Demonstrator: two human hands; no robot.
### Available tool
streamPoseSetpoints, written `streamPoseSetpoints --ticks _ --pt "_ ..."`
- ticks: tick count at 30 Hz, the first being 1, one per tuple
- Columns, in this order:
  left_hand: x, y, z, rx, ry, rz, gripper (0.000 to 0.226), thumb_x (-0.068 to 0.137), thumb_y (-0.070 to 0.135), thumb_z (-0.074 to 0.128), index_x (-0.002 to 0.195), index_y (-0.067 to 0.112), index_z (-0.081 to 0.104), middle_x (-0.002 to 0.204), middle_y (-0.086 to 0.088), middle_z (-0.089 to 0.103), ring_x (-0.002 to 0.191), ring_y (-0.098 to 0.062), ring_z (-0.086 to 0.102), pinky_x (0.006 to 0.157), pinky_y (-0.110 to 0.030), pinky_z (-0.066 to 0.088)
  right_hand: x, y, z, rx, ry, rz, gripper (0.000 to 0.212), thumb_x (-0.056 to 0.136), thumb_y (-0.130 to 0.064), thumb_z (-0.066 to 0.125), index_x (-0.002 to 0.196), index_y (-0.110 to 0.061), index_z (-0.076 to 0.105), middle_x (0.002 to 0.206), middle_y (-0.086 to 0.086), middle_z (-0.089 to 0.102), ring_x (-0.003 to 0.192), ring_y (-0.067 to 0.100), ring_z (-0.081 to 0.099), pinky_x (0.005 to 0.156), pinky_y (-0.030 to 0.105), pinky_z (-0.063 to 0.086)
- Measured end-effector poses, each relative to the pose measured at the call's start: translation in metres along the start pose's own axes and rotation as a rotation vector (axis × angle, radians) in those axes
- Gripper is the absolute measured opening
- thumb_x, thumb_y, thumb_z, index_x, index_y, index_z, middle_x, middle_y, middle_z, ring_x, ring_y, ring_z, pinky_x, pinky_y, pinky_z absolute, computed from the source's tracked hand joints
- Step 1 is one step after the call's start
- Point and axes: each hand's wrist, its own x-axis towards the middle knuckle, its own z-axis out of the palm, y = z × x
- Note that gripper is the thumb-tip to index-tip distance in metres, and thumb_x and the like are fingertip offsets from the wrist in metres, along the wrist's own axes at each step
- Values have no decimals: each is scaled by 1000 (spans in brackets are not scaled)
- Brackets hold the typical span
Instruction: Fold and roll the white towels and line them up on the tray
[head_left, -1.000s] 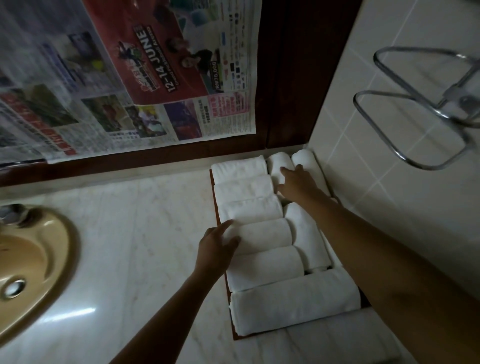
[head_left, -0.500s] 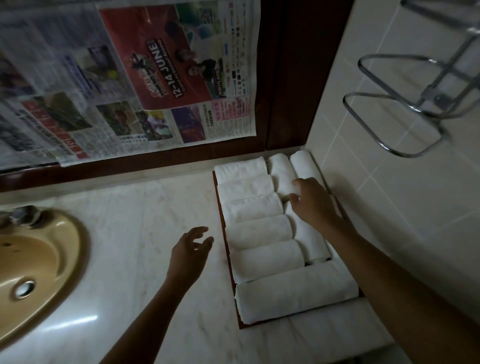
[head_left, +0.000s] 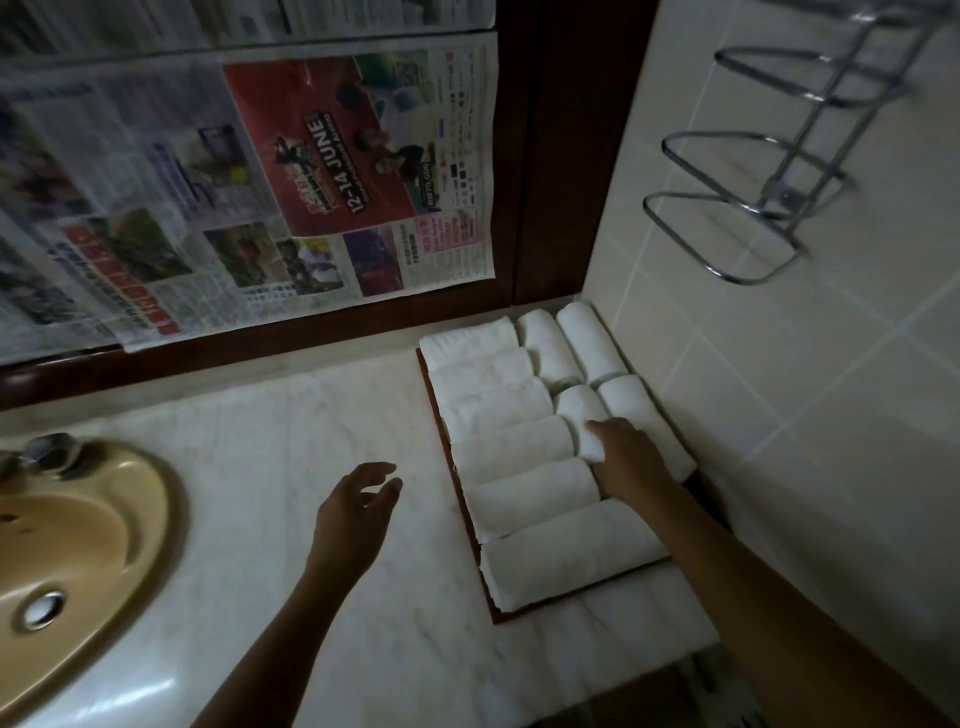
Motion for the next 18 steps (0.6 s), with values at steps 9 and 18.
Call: streamPoseSetpoints --ticks 9,18 --pt "-8 0 -25 -7 -37 67 22 99 31 68 120 27 72 119 6 73 85 7 62 71 -5 39 -34 -16 -4 82 143 22 64 93 -23 72 152 -16 45 148 13 49 131 35 50 110 45 43" --pt "-34 2 -82 -75 -16 194 25 101 32 64 125 28 69 122 7 70 100 -7 67 75 -15 44 -125 -95 -26 342 384 -36 44 95 -23 70 138 -15 60 135 3 61 125 21 57 102 31 46"
